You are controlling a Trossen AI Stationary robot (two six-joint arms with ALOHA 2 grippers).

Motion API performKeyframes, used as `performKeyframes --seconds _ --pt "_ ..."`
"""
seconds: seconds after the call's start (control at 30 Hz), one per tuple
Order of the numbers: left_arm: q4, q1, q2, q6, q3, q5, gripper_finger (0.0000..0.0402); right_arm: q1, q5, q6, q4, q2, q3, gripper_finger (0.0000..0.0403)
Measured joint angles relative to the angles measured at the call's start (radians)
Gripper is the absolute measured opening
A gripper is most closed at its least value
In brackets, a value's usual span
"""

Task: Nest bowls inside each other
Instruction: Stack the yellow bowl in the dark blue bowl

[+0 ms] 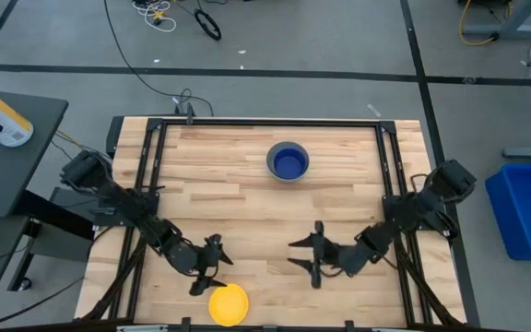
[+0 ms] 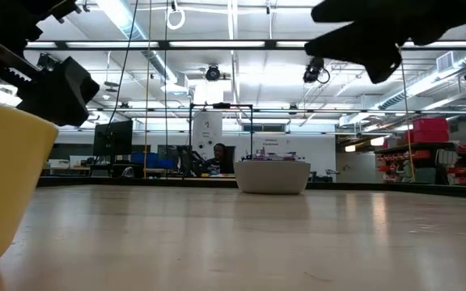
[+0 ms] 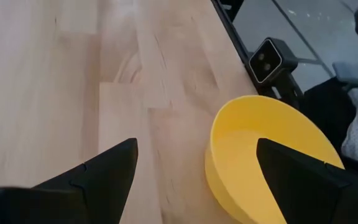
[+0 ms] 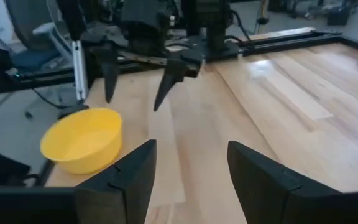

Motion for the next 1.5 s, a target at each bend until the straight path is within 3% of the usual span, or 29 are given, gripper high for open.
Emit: performKeyframes --seconds 0.23,0.43,0.73,0.9,1.27,1.37,1.5 --pt "0.028 -0.021 0.027 -0.111 0.0 0.009 0.0336 0.087 0.104 -0.018 0.16 0.163 0.0 0.0188" --pt "0.12 -0.022 0.114 -0.2 0.001 0.044 0.0336 0.105 0.122 0.054 0.196 0.22 -0.001 0.0181" --pt "0.129 -0.022 0.137 -0.23 0.004 0.038 0.0336 0.111 0.114 0.067 0.181 0.223 -0.001 0.0183" --pt "0.135 -0.022 0.155 -0.256 0.005 0.029 0.0331 0.11 0.036 0.066 0.181 0.223 -0.001 0.0191" --pt "0.139 -0.022 0.246 -0.237 0.079 0.059 0.0263 0.11 -0.018 0.062 0.173 0.223 -0.001 0.021" --pt "0.118 -0.022 0.246 -0.228 0.089 0.056 0.0228 0.11 -0.019 0.062 0.167 0.223 -0.001 0.0215" --pt "0.071 -0.022 0.246 -0.229 0.089 0.028 0.0154 0.11 -0.02 0.062 0.16 0.223 -0.001 0.0221"
